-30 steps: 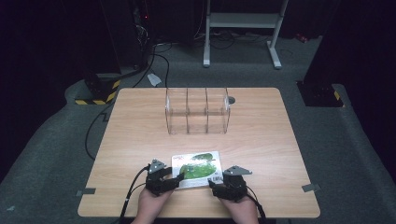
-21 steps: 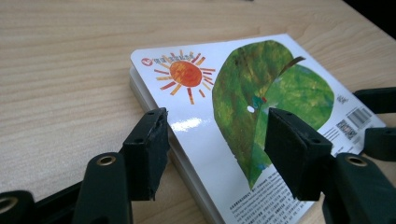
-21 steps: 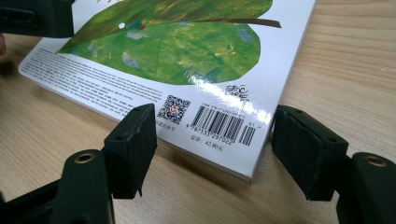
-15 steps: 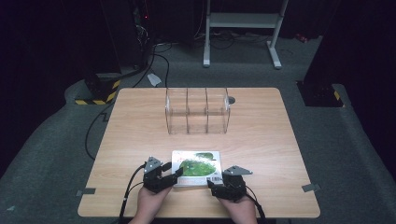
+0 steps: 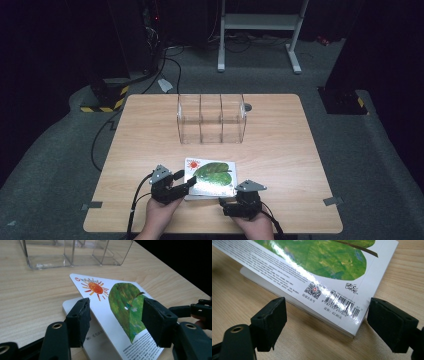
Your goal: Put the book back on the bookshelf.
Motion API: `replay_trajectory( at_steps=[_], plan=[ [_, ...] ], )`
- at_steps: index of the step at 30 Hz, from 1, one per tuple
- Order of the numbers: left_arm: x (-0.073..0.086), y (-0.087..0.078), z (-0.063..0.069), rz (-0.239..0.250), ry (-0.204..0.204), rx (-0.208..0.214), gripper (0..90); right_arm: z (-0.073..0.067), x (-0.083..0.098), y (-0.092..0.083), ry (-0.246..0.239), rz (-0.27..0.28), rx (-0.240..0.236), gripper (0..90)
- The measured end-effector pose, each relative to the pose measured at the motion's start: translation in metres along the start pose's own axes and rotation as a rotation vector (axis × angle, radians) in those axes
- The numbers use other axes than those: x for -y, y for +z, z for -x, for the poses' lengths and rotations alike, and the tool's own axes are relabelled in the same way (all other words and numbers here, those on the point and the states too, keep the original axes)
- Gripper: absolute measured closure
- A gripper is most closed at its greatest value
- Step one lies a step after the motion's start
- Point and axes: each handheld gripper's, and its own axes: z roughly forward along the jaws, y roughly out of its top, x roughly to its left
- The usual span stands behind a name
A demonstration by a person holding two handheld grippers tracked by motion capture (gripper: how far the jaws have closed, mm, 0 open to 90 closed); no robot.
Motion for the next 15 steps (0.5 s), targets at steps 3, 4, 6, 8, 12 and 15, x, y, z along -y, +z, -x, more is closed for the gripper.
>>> replay_trajectory(
  at_steps=[3,4,6,8,12,15],
  plan=[
    [-0.002,-0.001,0.003,0.008,0.014,-0.001,39.7,-0.002,0.0,0.003,-0.009,-0.007,0.038,17.8],
    [-0.003,-0.001,0.003,0.009,0.017,0.0,39.7,-0.003,0.0,0.004,-0.017,-0.01,0.051,19.3],
    [-0.003,-0.001,0.003,0.007,0.015,0.0,39.7,-0.003,-0.001,0.005,-0.014,-0.009,0.073,22.6],
    [-0.002,-0.001,0.002,0.0,0.012,0.003,39.7,-0.003,-0.002,0.005,-0.006,-0.014,0.075,22.4],
    [0.0,0.0,-0.003,-0.018,0.002,-0.001,39.6,-0.001,-0.001,0.005,0.004,-0.012,0.073,26.0],
    [0.001,0.002,-0.009,-0.04,-0.019,-0.003,38.6,0.0,-0.002,0.005,0.021,-0.007,0.068,28.6]
  ],
)
